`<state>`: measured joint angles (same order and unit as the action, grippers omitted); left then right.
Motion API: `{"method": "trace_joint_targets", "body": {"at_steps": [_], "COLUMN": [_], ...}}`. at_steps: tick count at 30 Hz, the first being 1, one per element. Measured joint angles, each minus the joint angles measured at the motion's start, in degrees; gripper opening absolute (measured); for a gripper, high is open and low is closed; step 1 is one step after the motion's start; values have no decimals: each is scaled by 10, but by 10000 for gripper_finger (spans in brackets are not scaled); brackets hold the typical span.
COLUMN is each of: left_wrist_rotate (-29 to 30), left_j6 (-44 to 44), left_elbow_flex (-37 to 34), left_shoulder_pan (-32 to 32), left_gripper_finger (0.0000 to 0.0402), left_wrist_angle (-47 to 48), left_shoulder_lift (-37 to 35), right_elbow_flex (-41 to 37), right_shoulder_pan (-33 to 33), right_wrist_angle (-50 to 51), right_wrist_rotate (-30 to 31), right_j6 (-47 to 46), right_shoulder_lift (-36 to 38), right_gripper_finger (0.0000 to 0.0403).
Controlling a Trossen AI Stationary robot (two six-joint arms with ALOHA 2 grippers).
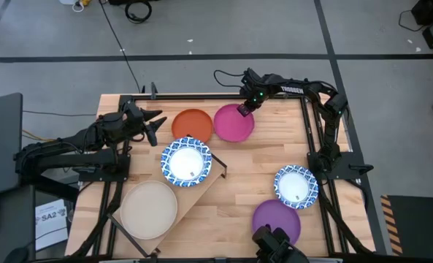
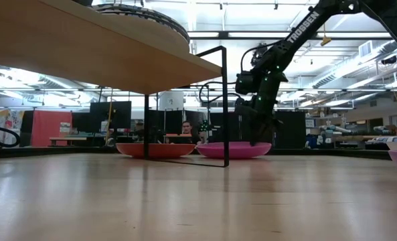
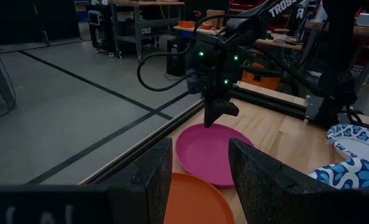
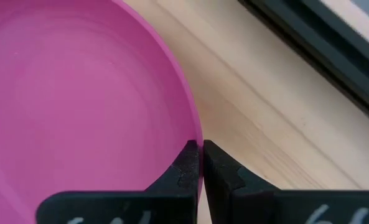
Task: Place and stack plates onto a shelf
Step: Stack the pink plate on top of the light brown plate on the shelf
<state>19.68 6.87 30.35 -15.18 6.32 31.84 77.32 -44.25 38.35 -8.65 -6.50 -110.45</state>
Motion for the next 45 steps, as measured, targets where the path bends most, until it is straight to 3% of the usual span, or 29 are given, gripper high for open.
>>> {"method": "trace_joint_targets", "body": {"at_steps": [12, 27, 33, 38, 45], "left_wrist_rotate": [0, 20, 102, 81, 44], "left_j6": [0, 3, 37, 39, 48], "left_elbow_flex": [0, 0, 0, 0, 19], "left_shoulder_pan": [0, 0, -12, -42, -95], "left_gripper_finger": [164, 164, 164, 164, 164], "left_wrist_angle": [0, -8, -71, -149, -217], "left_shoulder_lift": [0, 0, 0, 18, 97], "right_elbow_flex": [65, 240, 285, 293, 293], "right_shoulder_pan": [-1, -6, -4, -2, 15], "right_wrist_angle": [39, 50, 25, -19, -85], "right_wrist_rotate": [0, 0, 0, 0, 4], "right_j6": [2, 0, -22, -56, -91], "right_shoulder_lift": [0, 0, 0, 0, 0], "right_gripper_finger": [13, 13, 13, 13, 13]}}
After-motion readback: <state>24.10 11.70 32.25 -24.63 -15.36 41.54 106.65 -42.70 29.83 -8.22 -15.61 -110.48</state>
